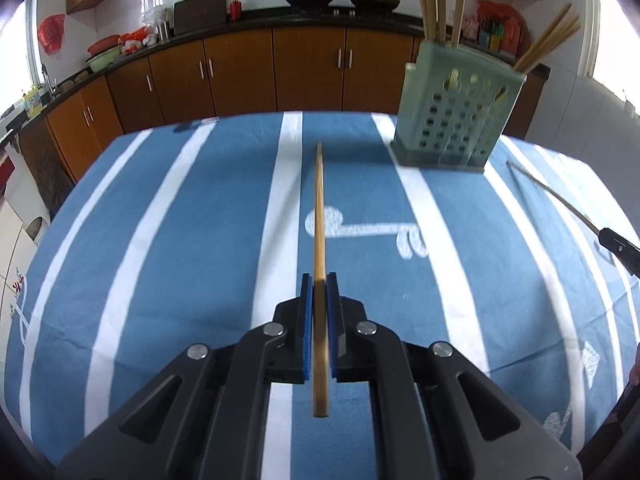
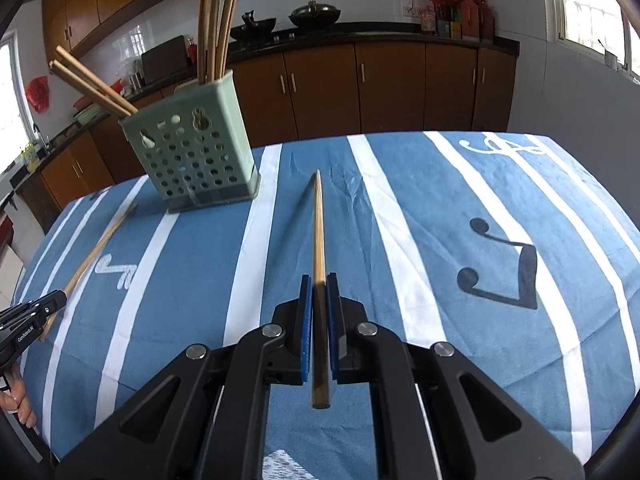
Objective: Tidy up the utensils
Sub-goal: 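Lift both held chopsticks upright and carry them toward the green holder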
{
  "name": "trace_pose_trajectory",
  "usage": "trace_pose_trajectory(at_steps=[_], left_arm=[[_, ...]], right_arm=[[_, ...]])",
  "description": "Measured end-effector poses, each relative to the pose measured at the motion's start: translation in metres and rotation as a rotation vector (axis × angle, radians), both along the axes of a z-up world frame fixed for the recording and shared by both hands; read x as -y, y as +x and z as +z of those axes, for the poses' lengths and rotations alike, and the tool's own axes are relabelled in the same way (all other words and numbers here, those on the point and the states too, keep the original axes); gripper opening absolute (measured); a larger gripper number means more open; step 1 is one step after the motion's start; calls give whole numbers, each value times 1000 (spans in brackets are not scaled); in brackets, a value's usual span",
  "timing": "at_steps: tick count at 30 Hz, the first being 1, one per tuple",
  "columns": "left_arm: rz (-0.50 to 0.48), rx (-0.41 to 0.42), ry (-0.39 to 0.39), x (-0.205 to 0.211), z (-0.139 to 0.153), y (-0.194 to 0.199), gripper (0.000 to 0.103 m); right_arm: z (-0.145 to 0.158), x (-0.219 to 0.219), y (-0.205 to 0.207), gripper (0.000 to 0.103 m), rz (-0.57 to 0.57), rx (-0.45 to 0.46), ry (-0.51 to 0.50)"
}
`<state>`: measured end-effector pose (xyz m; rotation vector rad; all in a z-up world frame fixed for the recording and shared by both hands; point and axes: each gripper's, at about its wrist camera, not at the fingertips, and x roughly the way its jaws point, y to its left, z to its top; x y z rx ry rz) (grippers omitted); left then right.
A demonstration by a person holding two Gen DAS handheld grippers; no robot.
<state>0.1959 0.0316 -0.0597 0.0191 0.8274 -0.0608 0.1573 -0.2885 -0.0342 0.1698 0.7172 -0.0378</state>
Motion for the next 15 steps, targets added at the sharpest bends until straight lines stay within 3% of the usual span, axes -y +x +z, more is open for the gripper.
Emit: trace_pose_trajectory(at_steps=[15], left_arm=[[11, 260, -66, -7, 97, -16, 8]], right_arm=[[60, 12, -10, 8, -14, 185, 24]])
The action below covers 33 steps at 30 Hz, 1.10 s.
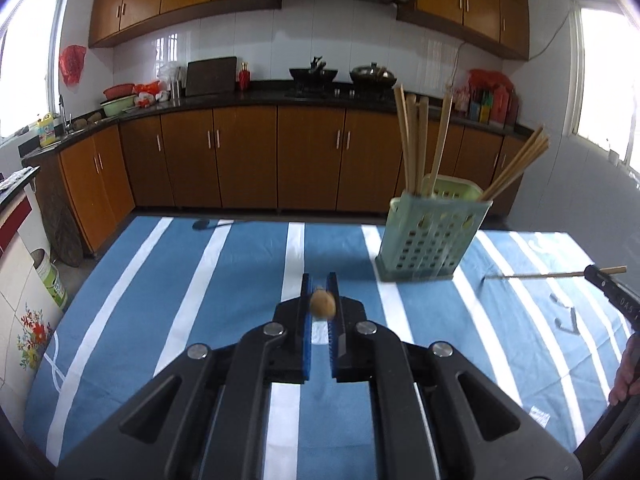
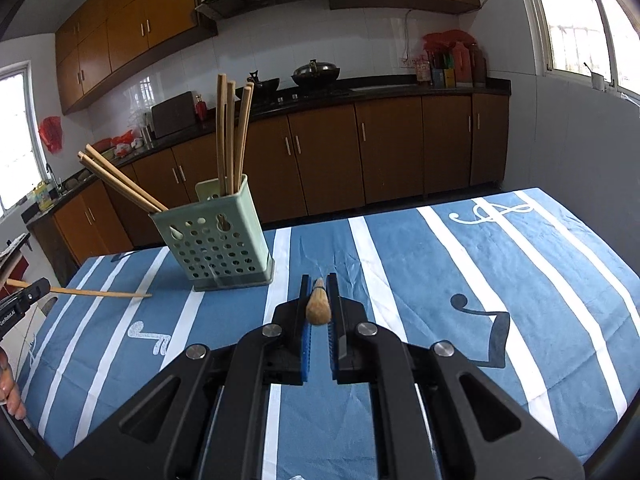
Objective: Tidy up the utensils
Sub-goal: 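Lift both held chopsticks upright and carry them toward the green holder, then lower both chopsticks into the green holder and open both tools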
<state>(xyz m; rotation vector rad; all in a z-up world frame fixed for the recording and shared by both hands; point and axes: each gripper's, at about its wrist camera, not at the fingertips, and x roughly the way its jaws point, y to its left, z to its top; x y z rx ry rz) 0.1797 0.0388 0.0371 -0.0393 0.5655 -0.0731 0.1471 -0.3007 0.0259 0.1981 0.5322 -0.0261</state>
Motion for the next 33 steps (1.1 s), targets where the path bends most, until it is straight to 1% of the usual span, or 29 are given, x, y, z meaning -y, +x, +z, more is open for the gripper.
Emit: trace_pose_trajectory(at_steps=[3, 10, 15, 18, 20, 26, 30, 33], left_arm=[[-10, 33, -19, 1, 13, -2, 8], [-34, 59, -20, 4, 27, -1, 8], [-73, 87, -35, 11, 46, -2, 7], [-102, 112, -48, 18, 60, -3, 7], [-133, 126, -70, 25, 72, -3, 7], [-207, 190, -113, 43, 110, -3, 7], [-204, 252, -112, 56, 135, 2, 7], [-194, 277, -107, 66, 145, 12, 7]], right_arm=[[6, 0, 0, 8, 1, 19, -4], [19, -1, 0, 8, 8, 44, 2], [40, -3, 3, 7, 31, 82, 36], [62, -6, 3, 7, 62, 128, 64], [76, -8, 2, 7, 83, 163, 82], [122, -16, 1, 7, 121, 297, 109], [141, -22, 10, 7, 124, 353, 116], [146, -30, 19, 7, 121, 383, 101]])
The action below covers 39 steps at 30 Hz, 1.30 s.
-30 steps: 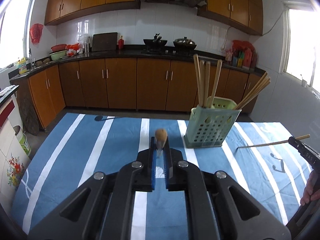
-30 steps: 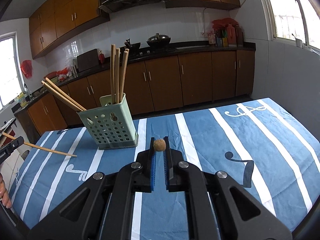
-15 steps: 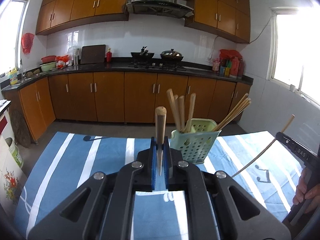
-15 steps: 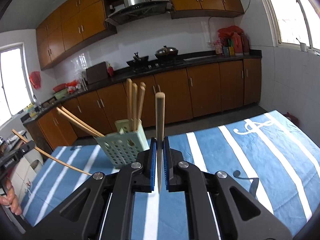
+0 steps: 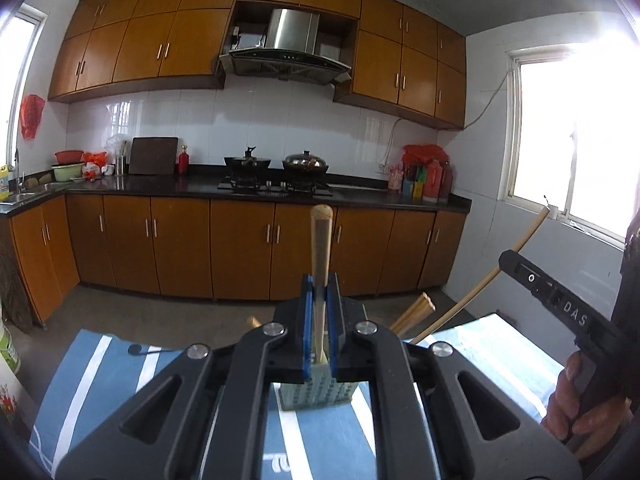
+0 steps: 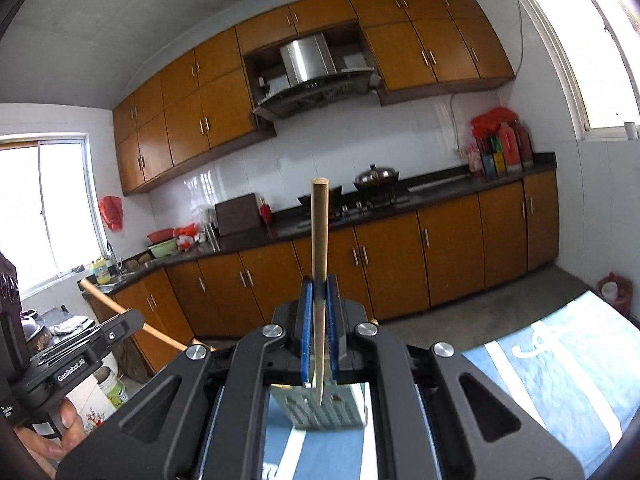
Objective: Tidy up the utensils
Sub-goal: 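Lower both chopsticks into the green holder and open both tools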
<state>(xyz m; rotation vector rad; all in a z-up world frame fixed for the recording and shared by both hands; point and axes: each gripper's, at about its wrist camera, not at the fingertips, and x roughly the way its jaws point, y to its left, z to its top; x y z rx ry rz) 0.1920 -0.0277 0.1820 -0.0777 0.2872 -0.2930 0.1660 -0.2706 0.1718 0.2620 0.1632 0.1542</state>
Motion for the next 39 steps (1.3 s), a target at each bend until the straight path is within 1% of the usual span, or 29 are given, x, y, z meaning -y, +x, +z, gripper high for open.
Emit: trace_pose_trajectory(at_steps=[3, 6, 10, 14, 17, 23, 30, 32, 34, 35, 36, 37, 38, 39], left_arm=[[11, 3, 11, 10, 3, 16, 7], [29, -3, 22, 16, 0, 31, 7], [45, -33, 7, 16, -14, 53, 7], [50, -64, -13, 13, -29, 69, 7], [54, -81, -13, 10, -37, 79, 7], [46, -110, -4, 6, -50, 90, 7], [32, -150, 8, 8, -59, 95, 8], [37, -145, 12, 9, -59, 94, 10], [39, -143, 9, 8, -58, 93, 16], [41, -140, 5, 7, -57, 91, 19], [45, -136, -1, 5, -55, 90, 22], [48, -134, -5, 4, -54, 88, 24], [51, -132, -9, 3, -53, 86, 24], [53, -129, -15, 1, -51, 84, 26]], right_arm=[[-1, -7, 13, 7, -10, 19, -20], [-3, -10, 28, 7, -15, 18, -19], [-17, -13, 49, 7, -24, -9, -18], [-32, -17, 62, 7, -22, -51, -17], [-41, -21, 68, 7, -20, -73, -22], [-53, -22, 79, 7, -18, -113, -29], [-58, -25, 85, 8, 0, -156, -31], [-56, -23, 83, 8, -1, -159, -26], [-54, -22, 83, 8, -4, -160, -30], [-52, -21, 82, 10, -5, -160, -29], [-51, -19, 81, 15, -11, -157, -29], [-48, -18, 78, 17, -17, -151, -28], [-47, -17, 76, 23, -19, -146, -27], [-45, -16, 74, 27, -23, -141, -26]])
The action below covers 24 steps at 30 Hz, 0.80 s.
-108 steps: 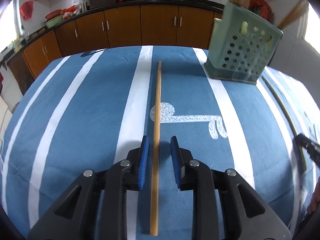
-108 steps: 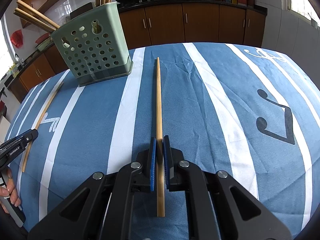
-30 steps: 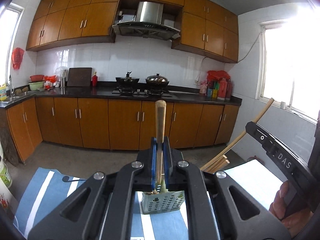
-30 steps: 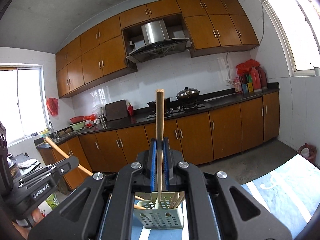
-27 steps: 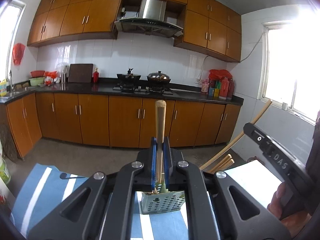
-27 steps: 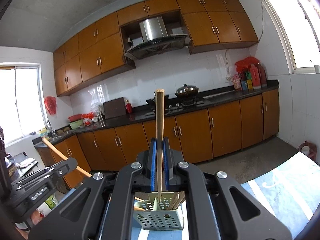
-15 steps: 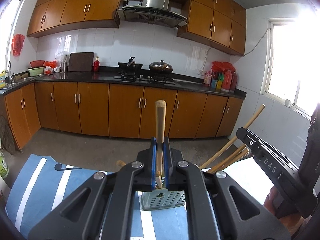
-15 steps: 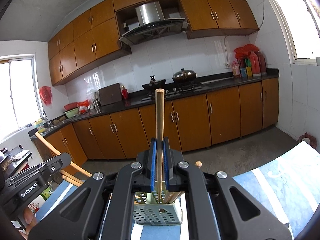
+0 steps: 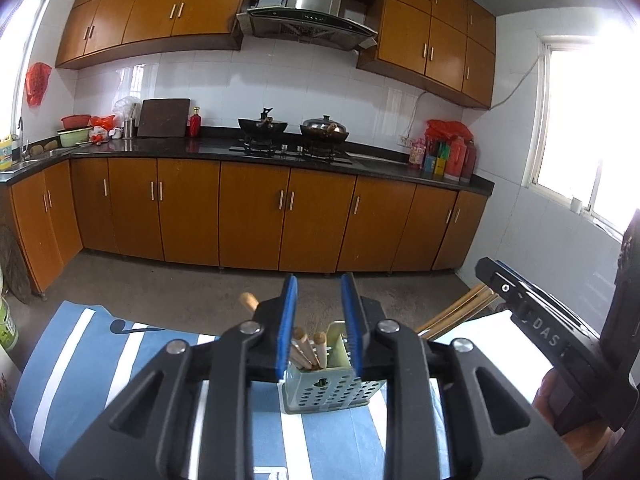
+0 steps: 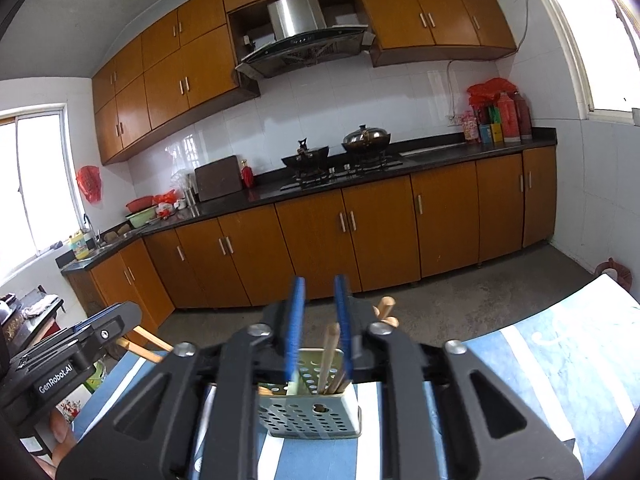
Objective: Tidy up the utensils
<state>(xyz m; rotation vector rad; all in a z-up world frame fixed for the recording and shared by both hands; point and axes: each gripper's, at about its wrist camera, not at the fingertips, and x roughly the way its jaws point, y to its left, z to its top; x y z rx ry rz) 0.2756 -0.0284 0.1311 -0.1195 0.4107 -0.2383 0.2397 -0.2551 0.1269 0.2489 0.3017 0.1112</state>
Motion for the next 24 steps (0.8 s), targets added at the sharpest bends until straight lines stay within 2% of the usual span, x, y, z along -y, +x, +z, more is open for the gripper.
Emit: trace_pose_trajectory(at_steps=[4, 10, 14, 18, 22, 24], left_arm=[[10, 13, -10, -6, 6, -13, 34], [35, 43, -4, -20, 11, -44, 52], [57, 52, 5, -32, 10, -66, 66], [82, 71, 56, -37, 6, -86, 82], [102, 78, 82, -40, 5, -99, 97], [113, 82, 91, -41, 4, -107, 99]], right_arm=[[8, 5, -14, 30, -7, 20, -3], [9, 10, -43, 47, -14, 44, -26], [7, 11, -60, 63, -23, 45, -47], [3, 11, -71, 85, -26, 36, -47], [2, 6, -81, 97, -45, 35, -75], [2, 5, -87, 101, -63, 39, -92]])
